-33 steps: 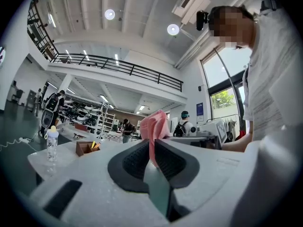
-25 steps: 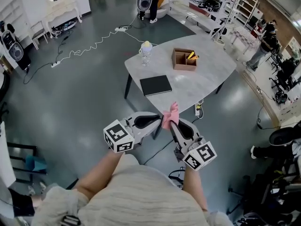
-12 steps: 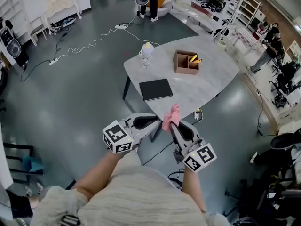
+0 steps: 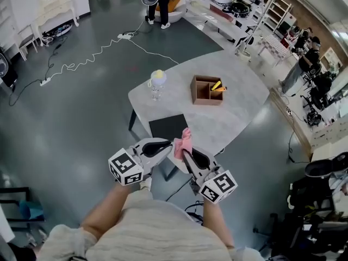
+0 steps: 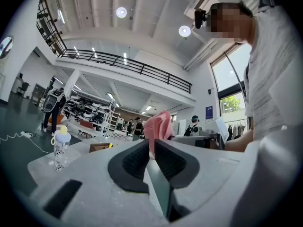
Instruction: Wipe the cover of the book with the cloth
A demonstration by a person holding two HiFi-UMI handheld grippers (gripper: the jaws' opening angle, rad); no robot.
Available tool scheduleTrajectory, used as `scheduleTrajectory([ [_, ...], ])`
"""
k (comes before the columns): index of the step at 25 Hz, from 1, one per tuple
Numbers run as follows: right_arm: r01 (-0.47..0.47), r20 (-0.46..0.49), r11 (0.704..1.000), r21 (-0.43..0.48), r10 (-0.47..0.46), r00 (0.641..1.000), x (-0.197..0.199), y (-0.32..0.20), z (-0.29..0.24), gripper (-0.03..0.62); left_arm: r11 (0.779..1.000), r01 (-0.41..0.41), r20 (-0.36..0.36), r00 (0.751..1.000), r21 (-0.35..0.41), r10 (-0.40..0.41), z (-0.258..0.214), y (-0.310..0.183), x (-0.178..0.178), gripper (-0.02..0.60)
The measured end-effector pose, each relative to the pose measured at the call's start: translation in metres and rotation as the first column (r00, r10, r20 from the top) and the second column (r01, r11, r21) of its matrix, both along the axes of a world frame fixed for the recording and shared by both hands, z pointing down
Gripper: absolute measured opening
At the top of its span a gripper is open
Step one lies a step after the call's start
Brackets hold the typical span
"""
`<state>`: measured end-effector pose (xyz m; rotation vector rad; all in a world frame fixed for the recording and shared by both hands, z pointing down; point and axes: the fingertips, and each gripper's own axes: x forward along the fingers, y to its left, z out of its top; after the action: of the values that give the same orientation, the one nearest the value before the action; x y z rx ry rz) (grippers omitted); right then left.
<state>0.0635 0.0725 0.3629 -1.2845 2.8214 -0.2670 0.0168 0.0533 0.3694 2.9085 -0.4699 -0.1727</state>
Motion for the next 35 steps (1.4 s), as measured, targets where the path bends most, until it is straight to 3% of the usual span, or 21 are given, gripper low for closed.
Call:
scheduleTrajectory([
  [13, -0.030, -0.045, 0.999, -0.040, 0.028, 0.999, -0.017, -0.138, 0.019, 0.055, 0.999, -0.033, 0.011, 0.999, 0.006, 0.033, 0.008, -0.142, -0.015, 0.046],
  [20, 0.006, -0.055, 0.993, -0.118, -0.013, 0.998, -0.017, -0.167, 0.047, 0.055, 0.999, 0.016, 0.035, 0.999, -0.050, -0.014, 0.032, -0.171, -0.021, 0.046],
  [28, 0.072, -0.069, 0.987, -0.141, -0.082, 0.994, -0.014, -0.187, 0.062, 0.055, 0.994, 0.093, 0.046, 0.995, -0.064, -0.090, 0.045, -0.186, -0.022, 0.046],
  [35, 0.035, -0.116, 0.975, -0.218, -0.062, 0.991, -0.021, -0.202, 0.100, 0.055, 0.987, 0.140, 0.068, 0.989, -0.083, -0.134, 0.055, -0.194, -0.033, 0.046],
])
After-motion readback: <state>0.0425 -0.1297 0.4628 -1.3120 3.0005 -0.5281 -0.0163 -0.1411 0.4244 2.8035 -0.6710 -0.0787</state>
